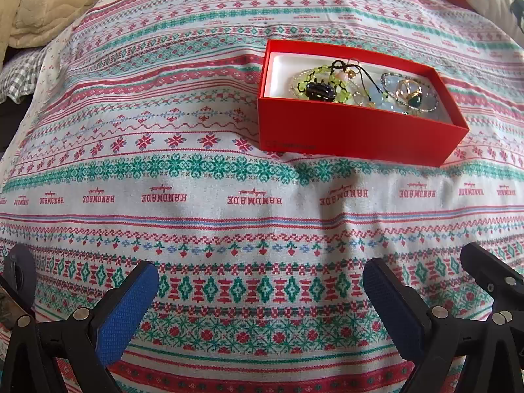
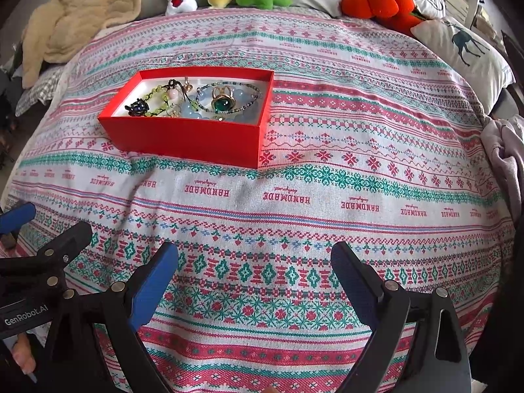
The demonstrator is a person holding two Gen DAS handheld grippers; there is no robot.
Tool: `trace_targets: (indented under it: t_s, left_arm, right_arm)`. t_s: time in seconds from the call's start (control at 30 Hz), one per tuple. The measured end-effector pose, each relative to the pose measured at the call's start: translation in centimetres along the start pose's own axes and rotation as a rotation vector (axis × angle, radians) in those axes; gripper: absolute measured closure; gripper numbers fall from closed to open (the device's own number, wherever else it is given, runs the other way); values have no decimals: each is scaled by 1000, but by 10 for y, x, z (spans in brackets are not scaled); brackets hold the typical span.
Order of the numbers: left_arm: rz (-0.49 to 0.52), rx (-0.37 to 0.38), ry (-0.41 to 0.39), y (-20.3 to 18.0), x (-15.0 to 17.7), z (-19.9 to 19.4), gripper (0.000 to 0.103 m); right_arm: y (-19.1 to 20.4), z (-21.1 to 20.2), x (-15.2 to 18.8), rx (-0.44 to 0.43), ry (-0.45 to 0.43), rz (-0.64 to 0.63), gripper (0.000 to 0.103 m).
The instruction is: Organize jewelry
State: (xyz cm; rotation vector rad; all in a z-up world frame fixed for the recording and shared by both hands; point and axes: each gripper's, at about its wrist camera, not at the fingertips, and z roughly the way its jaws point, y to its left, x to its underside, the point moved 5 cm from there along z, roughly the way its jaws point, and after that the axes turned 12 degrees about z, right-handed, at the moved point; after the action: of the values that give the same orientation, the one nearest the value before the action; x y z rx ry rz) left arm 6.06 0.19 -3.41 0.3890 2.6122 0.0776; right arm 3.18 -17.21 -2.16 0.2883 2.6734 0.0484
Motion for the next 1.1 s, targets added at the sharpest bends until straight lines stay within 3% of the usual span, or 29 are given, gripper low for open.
trace_targets:
  t_s: [1.1]
  left_arm:
    - [9,1,13,-1,5,3,1]
  right_arm:
    - [-2,2,0,11,3,17,7]
